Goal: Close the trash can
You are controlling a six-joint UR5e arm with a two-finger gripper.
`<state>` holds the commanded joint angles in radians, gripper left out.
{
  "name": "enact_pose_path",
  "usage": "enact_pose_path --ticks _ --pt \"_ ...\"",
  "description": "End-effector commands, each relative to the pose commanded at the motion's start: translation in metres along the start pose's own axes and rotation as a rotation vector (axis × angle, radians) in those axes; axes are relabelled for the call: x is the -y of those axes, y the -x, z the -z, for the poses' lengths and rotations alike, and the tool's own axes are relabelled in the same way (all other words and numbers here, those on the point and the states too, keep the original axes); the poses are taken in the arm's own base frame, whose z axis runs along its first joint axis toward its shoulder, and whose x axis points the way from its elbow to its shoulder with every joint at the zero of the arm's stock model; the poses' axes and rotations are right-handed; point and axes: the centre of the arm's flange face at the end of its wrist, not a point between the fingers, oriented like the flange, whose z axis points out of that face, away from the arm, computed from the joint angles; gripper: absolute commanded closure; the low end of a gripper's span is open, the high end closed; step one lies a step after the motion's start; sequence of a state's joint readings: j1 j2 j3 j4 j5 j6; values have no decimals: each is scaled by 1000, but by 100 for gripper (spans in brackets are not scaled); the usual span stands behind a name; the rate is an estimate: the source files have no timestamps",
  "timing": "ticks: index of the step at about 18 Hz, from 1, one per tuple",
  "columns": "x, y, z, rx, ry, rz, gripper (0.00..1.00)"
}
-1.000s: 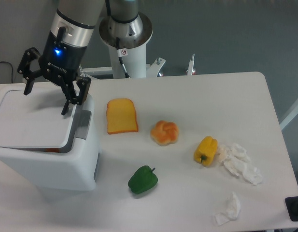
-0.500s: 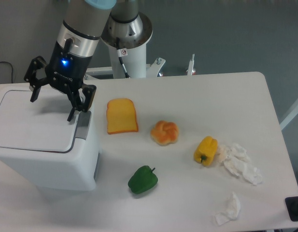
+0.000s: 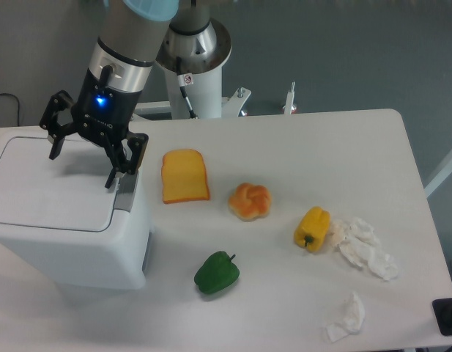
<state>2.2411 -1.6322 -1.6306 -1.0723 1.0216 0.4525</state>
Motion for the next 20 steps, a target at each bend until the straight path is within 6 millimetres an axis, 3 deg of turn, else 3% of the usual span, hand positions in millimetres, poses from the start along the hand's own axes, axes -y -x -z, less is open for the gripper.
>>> enact_pose_path --ticks 13,20 --pt "0 5 -8 -6 12 8 0" --pt "3 22 19 29 -28 30 0"
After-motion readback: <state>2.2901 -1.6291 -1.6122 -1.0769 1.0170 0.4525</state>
